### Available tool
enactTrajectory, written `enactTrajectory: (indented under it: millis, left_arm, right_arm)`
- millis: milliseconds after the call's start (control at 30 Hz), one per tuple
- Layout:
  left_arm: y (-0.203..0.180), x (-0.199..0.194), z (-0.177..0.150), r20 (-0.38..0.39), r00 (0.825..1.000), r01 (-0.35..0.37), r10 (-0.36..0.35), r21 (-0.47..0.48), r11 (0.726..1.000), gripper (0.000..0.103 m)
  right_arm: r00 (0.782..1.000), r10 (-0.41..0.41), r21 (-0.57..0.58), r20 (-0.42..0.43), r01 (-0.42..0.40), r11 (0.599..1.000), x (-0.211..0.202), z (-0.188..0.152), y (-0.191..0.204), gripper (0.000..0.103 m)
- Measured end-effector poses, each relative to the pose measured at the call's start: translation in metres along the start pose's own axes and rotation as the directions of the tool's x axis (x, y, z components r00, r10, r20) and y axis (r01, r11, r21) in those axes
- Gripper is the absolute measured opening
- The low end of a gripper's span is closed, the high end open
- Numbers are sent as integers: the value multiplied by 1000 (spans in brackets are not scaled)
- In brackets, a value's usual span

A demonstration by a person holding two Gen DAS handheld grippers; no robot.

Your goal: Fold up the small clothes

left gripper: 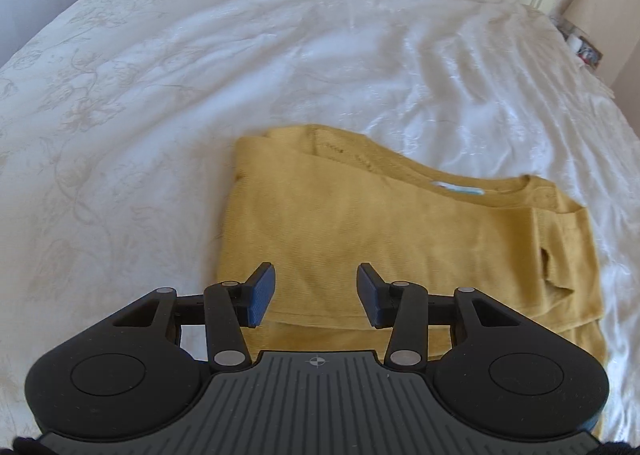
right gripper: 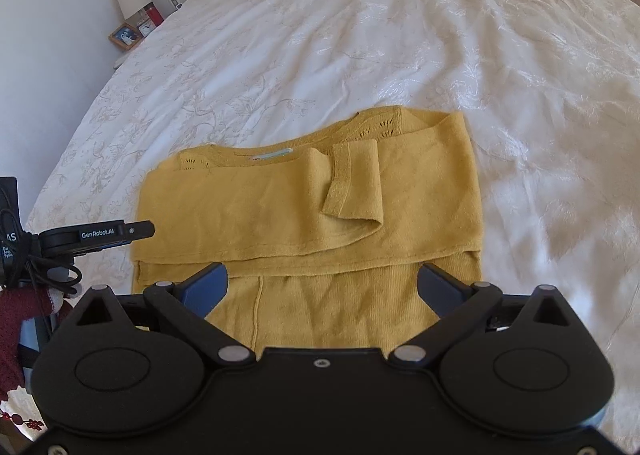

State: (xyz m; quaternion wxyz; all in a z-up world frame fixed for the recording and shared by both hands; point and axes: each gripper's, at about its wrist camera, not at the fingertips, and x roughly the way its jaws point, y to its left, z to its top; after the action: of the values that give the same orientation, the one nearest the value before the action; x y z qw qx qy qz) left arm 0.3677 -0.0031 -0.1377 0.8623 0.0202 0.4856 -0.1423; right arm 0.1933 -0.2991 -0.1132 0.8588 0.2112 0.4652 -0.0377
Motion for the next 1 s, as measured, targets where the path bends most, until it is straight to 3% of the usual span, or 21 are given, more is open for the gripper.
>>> enactTrajectory:
  millis: [233, 333, 433, 600, 800, 867, 900, 1000]
  left_arm:
    - [22, 31, 8, -45, 997, -70, 70, 11, 998, 44]
    - [42, 45, 1, -115, 984, -145, 140, -39, 989, 46]
    - [63, 46, -7, -139, 980, -161, 141, -146, 976, 46]
    - [62, 40, -7, -143, 979, -159, 147, -78, 984, 46]
    - [66, 44, -8, -143, 980, -152, 135, -109, 982, 47]
    - [66, 45, -8, -142, 980, -155, 139, -104, 982, 48]
    - [66, 45, -8, -142, 980, -154, 138, -106, 982, 48]
    - [67, 44, -8, -141, 981, -148, 132, -114, 982, 48]
  right_arm:
    - [1000, -7, -22, -18, 6, 1000, 26, 21, 7, 101]
    - [1000, 0, -42, -28, -1, 999, 37, 29, 12, 101]
    - [1000, -6, -73, -30, 4, 997, 47, 36, 15, 101]
    - [999, -35, -115, -28, 31, 993, 66, 46, 12, 101]
    - [993, -99, -167, -65, 87, 982, 99, 53, 8, 91]
    - [987, -139, -198, -75, 122, 973, 107, 52, 7, 89]
    - [982, -171, -223, -76, 151, 963, 109, 51, 6, 84]
    - [940, -336, -253, -65, 311, 916, 111, 51, -8, 76]
